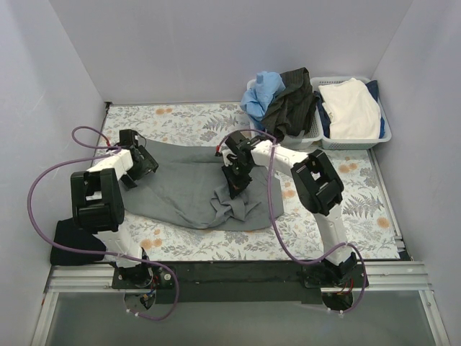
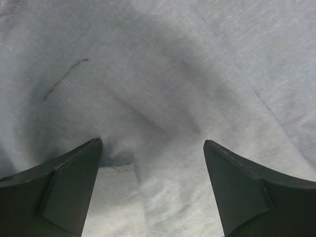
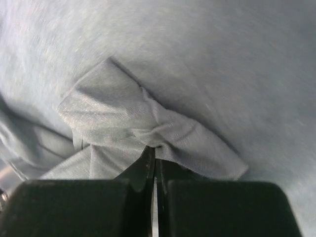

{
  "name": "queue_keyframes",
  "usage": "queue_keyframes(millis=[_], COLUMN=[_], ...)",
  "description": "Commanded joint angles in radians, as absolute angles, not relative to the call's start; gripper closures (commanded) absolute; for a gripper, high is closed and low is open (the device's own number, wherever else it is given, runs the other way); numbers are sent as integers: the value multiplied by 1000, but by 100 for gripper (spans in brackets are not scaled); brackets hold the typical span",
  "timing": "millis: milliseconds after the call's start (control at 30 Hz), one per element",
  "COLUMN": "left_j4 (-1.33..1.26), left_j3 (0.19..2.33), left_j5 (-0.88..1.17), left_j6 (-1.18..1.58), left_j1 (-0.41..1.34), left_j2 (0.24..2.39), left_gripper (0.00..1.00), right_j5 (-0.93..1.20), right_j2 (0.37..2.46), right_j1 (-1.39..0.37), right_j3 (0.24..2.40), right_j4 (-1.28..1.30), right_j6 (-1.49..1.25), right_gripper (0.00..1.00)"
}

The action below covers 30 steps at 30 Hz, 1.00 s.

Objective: Fold and stack the long sleeve shirts
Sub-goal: Flatten the shirt out

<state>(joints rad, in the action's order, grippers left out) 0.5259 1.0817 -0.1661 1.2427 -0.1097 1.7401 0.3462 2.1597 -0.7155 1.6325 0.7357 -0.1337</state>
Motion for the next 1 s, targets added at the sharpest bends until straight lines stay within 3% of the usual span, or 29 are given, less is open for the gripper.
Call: queue_keyframes(millis=[0,167,433,467,500,633,733,967], left_j4=[517,551,554,554,554,554,546,508], left_j3=[1150,1215,1304,1310,1318,1338,1328,1272], left_j5=[-170,-192,-138,-127,-118,-107,-100,-87], left_j6=[1206,1213,1210,1206,1203,1190,1196,1201], left_j1=[-117,-117,-115,-114,-112,-86,-63,-14], left_j2=[1710,1756,1795,1799,1805,1824,1828,1858], left_gripper=[16,16,16,16,16,16,16,16], right_j5=[406,381,353,350,332,236,167,-39], right_j2=[2232,2171,1948,1903,1881,1783,1721,1733], right_j1=[-817,-920,-920,-920,-920,-914,-884,-749], right_j3=[1566,1427,1152,1143,1141,1257,1357,1489], right_j4=[758,791,804,802,802,831,844,828], right_j6=[-43,-54,-86,-90,-92,-121,-158,-230], right_gripper=[99,99,98,91,77,48,38,32])
